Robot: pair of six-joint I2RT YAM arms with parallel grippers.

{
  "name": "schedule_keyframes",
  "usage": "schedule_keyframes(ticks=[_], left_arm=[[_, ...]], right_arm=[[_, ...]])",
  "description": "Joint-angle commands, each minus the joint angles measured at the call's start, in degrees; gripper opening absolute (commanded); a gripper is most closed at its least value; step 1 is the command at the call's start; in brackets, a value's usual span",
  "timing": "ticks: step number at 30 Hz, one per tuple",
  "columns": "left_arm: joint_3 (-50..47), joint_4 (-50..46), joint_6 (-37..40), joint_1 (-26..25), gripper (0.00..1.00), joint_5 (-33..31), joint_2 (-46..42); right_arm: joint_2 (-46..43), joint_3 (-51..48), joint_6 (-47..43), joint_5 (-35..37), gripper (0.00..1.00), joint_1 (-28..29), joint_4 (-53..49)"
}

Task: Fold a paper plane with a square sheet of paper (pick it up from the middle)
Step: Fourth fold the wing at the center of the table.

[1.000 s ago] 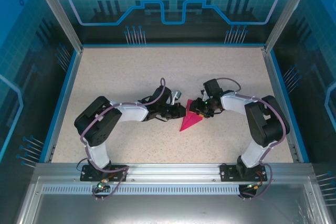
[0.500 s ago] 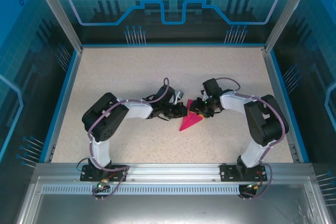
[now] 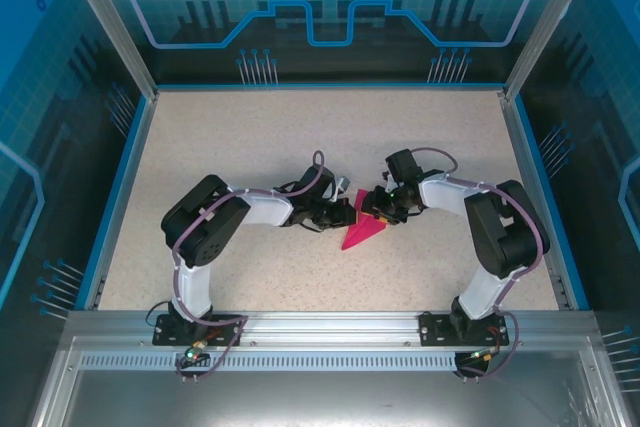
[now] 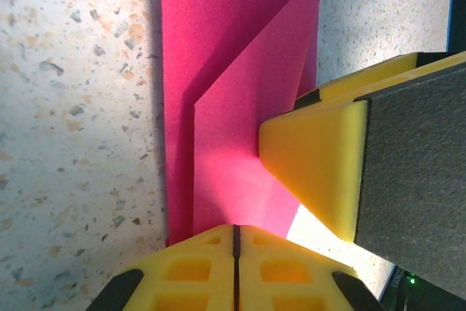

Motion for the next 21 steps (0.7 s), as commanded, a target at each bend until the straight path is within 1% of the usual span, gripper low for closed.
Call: schedule_keyframes(ticks=[1, 8, 13, 16, 21], left_arm=[[1.0, -1.1, 0.7, -0.1, 0.08, -0.6, 0.5], [0.7, -0.9, 0.7, 0.0, 0.08, -0.7, -1.7], [1.1, -1.5, 0.9, 0.1, 0.09, -2.6, -3.6], [1.7, -2.0, 1.1, 0.2, 0.08, -3.7, -3.3], [3.0, -2.2, 1.1, 0.1, 0.08, -3.2, -1.9]], right_arm=[[6.3, -2.3, -1.5, 7.8, 0.44, 0.5, -5.3], [9.4, -0.7, -2.1, 9.1, 0.43, 1.2, -7.2], [11.3, 1.3, -2.4, 9.6, 0.42, 1.9, -8.4], [11.6, 1.5, -2.4, 9.7, 0.42, 2.0, -8.4], [11.9, 1.6, -2.3, 9.9, 0.41, 2.1, -8.5]])
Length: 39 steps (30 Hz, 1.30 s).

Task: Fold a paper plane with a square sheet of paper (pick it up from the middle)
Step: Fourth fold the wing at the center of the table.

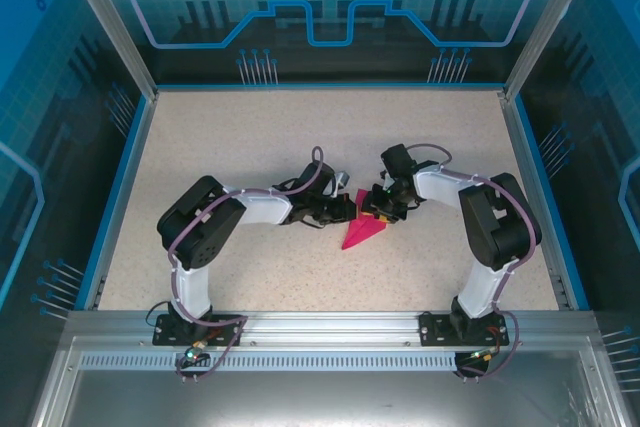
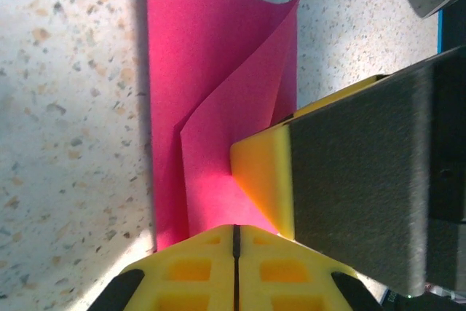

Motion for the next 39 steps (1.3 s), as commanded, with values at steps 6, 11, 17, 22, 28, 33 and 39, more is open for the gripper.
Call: schedule_keyframes(ticks=[6, 11, 17, 22, 28, 33, 39], left_arm=[[3.6, -2.9, 1.5, 0.0, 0.08, 0.2, 1.8], [3.2, -3.4, 1.6, 0.0, 0.07, -0.2, 2.5], [2.9, -3.4, 1.7, 0.1, 0.07, -0.3, 2.3], [2.7, -3.2, 1.8, -0.1, 0.07, 0.0, 2.6], [2.7, -3.2, 1.8, -0.1, 0.04, 0.3, 2.9], [2.7, -3.4, 1.8, 0.0, 0.0, 0.6, 3.2], [1.6, -2.9, 1.4, -0.1, 0.0, 0.6, 2.8]], right_arm=[[8.0, -3.9, -1.4, 8.5, 0.41, 1.5, -1.0], [8.0, -3.8, -1.5, 8.3, 0.41, 1.5, -1.0], [8.6, -3.4, -1.7, 8.2, 0.46, 1.5, -1.2], [9.1, -3.2, -1.7, 7.9, 0.48, 1.5, -1.2], [9.8, -2.8, -1.8, 7.8, 0.49, 1.6, -1.4], [10.4, -2.4, -1.8, 7.7, 0.49, 1.6, -1.6], [11.1, -2.1, -1.5, 7.6, 0.5, 1.5, -1.9]])
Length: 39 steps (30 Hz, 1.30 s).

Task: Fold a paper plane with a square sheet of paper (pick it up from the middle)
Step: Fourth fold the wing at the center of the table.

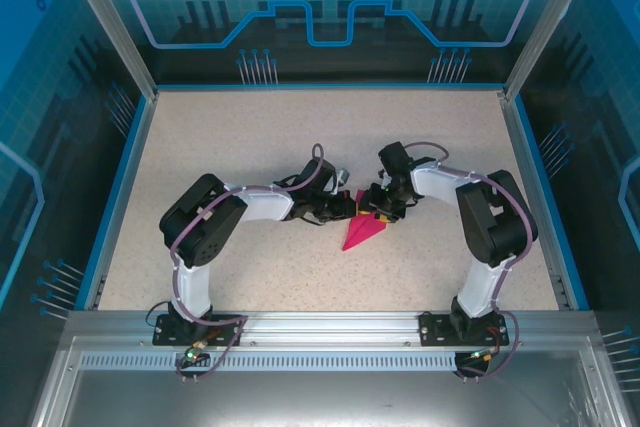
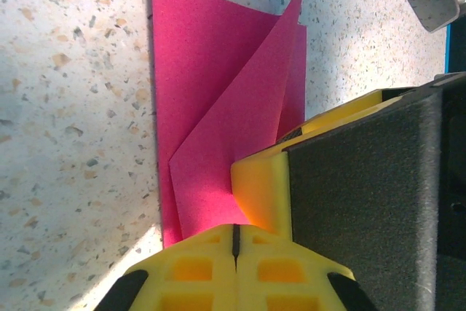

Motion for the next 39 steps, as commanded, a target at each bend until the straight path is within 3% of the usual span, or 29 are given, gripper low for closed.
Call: schedule_keyframes(ticks=[1, 39], left_arm=[[-0.8, -0.3, 1.0, -0.8, 0.0, 0.4, 1.3], [-2.2, -1.1, 1.6, -0.7, 0.0, -2.8, -3.7]], right_arm=[[9.3, -4.3, -1.3, 7.6, 0.5, 1.3, 0.8], [11.5, -3.2, -0.6, 9.3, 0.45, 1.6, -1.0]])
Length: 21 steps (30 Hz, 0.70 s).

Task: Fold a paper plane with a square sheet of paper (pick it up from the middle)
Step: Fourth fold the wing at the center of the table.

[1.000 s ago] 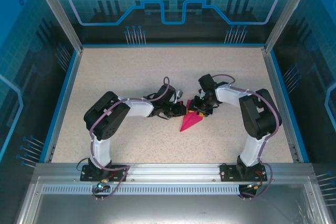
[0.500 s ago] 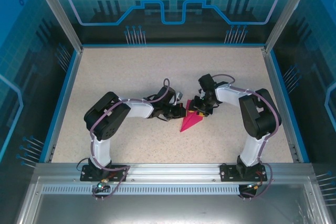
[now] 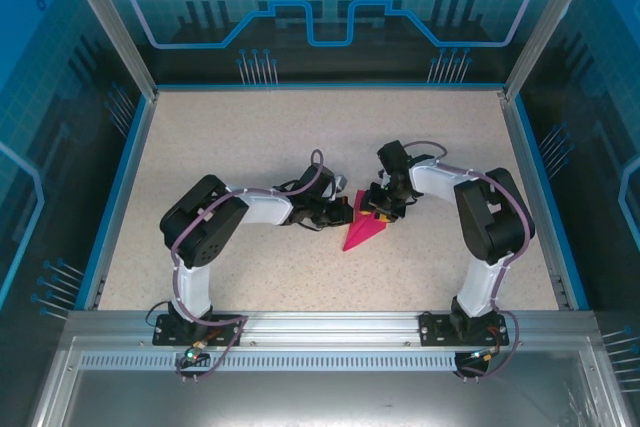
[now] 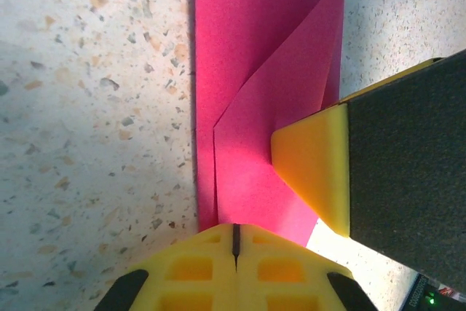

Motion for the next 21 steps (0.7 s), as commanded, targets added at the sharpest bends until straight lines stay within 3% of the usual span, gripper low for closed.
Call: schedule_keyframes(ticks=[1, 21], left_arm=[[0.4, -1.6, 1.5, -0.2, 0.0, -1.5, -3.8], [-1.4, 3.9, -2.3, -1.1, 0.0, 4.8, -2.6]], right_arm=[[10.3, -4.6, -0.6, 9.0, 0.45, 1.6, 1.3], [10.7, -4.3, -0.3, 8.8, 0.47, 1.9, 1.2]])
